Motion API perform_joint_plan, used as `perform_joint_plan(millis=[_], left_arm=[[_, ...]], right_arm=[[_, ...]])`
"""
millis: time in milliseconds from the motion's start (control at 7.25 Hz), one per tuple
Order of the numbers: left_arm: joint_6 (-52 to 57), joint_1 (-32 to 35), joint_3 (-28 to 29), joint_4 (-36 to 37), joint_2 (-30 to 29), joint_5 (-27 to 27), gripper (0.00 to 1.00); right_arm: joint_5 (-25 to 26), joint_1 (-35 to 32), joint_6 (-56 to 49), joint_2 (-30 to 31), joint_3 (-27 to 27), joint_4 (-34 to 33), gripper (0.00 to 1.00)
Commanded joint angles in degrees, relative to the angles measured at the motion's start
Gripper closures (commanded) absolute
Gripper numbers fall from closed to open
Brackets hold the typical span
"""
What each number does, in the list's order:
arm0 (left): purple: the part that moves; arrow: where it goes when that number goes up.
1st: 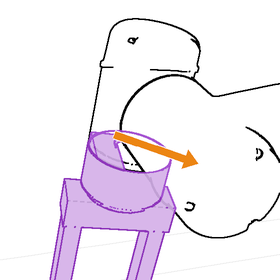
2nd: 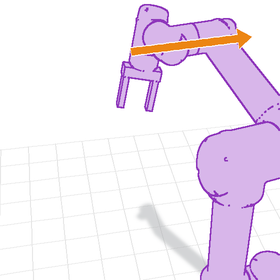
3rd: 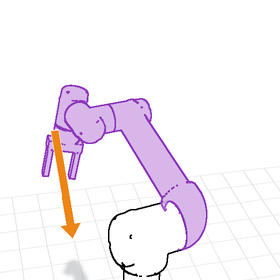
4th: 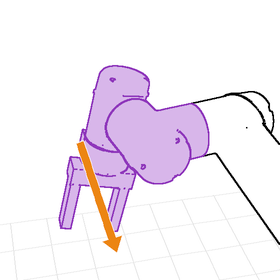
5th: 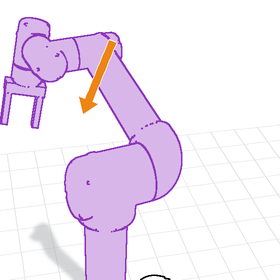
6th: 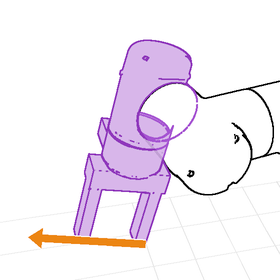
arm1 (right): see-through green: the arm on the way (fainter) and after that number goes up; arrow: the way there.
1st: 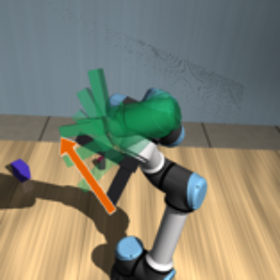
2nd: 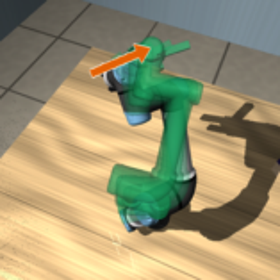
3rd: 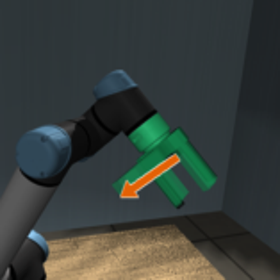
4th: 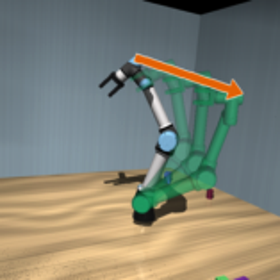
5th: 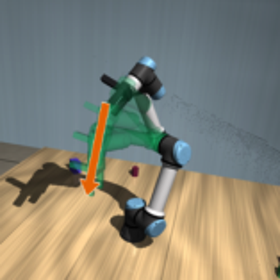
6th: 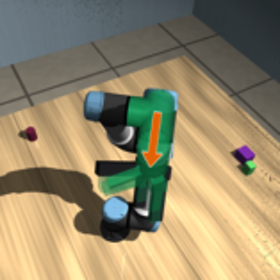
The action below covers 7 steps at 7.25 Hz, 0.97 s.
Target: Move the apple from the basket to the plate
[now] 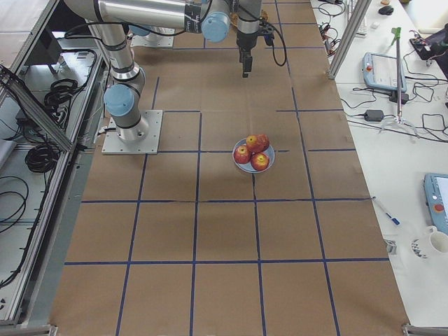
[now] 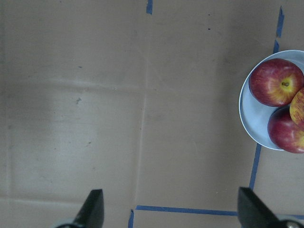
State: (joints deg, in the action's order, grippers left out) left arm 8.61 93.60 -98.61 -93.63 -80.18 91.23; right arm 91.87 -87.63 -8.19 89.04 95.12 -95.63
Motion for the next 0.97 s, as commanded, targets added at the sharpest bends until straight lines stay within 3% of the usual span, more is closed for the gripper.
perform_joint_plan(millis=[0, 828], left_arm=[[0.0, 0.0, 0.0, 0.0, 0.0, 0.0, 0.01], [0.0, 0.0, 0.0, -0.1, 0.0, 0.0, 0.01]], right_arm=[[-0.2, -0.6, 0.0, 1.1, 1.1, -0.3, 0.0], [-1.9, -1.0, 0.6, 2.3, 0.8, 0.0, 0.0]])
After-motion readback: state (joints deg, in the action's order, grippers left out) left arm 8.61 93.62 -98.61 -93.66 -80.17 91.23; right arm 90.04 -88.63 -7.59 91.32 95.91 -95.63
